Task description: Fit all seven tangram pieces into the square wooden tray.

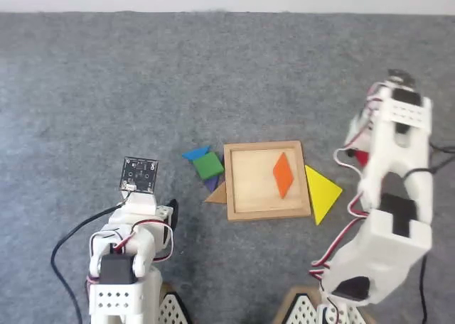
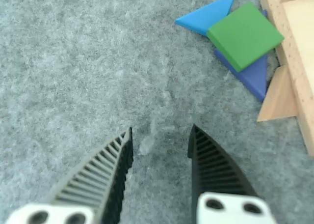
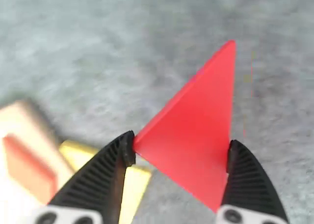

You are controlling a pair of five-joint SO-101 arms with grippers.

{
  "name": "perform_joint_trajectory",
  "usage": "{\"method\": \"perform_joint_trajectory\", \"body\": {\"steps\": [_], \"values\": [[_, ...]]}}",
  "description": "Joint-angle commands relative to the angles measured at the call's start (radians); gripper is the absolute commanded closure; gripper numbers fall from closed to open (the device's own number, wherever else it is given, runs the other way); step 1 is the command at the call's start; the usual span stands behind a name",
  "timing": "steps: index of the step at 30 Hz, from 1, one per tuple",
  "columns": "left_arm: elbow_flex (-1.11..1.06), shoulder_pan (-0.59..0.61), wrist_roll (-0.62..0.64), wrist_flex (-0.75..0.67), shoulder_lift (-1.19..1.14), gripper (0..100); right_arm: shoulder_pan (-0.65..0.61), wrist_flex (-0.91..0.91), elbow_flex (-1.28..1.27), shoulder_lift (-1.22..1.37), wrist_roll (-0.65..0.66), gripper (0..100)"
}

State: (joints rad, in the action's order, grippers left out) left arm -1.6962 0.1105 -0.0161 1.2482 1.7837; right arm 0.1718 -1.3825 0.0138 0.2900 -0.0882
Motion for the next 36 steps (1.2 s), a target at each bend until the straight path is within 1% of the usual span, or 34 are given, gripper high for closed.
{"method": "perform_joint_trajectory", "body": {"steps": [1,8,12,15,17,21,24,27,32,36], "values": [[0.012,0.003,0.009,0.002,0.011,82,-0.125,-0.056,0.066,-0.067,0.026,80.1],[0.012,0.003,0.009,0.002,0.011,82,-0.344,-0.062,-0.069,-0.280,0.049,80.1],[0.012,0.003,0.009,0.002,0.011,82,-0.487,-0.004,-0.176,-0.377,0.147,80.1],[0.012,0.003,0.009,0.002,0.011,82,-0.593,0.035,-0.250,-0.386,0.207,80.1],[0.012,0.003,0.009,0.002,0.011,82,-0.641,0.070,-0.292,-0.386,0.256,80.1],[0.012,0.003,0.009,0.002,0.011,82,-0.671,0.133,-0.322,-0.384,0.361,80.1],[0.012,0.003,0.009,0.002,0.011,82,-0.673,0.142,-0.316,-0.384,0.471,80.1],[0.012,0.003,0.009,0.002,0.011,82,-0.676,0.159,-0.324,-0.384,0.543,80.1],[0.012,0.003,0.009,0.002,0.011,82,-0.730,0.166,-0.331,-0.326,0.674,80.1],[0.012,0.003,0.009,0.002,0.011,82,-0.740,0.170,-0.311,-0.243,0.850,80.0]]}}
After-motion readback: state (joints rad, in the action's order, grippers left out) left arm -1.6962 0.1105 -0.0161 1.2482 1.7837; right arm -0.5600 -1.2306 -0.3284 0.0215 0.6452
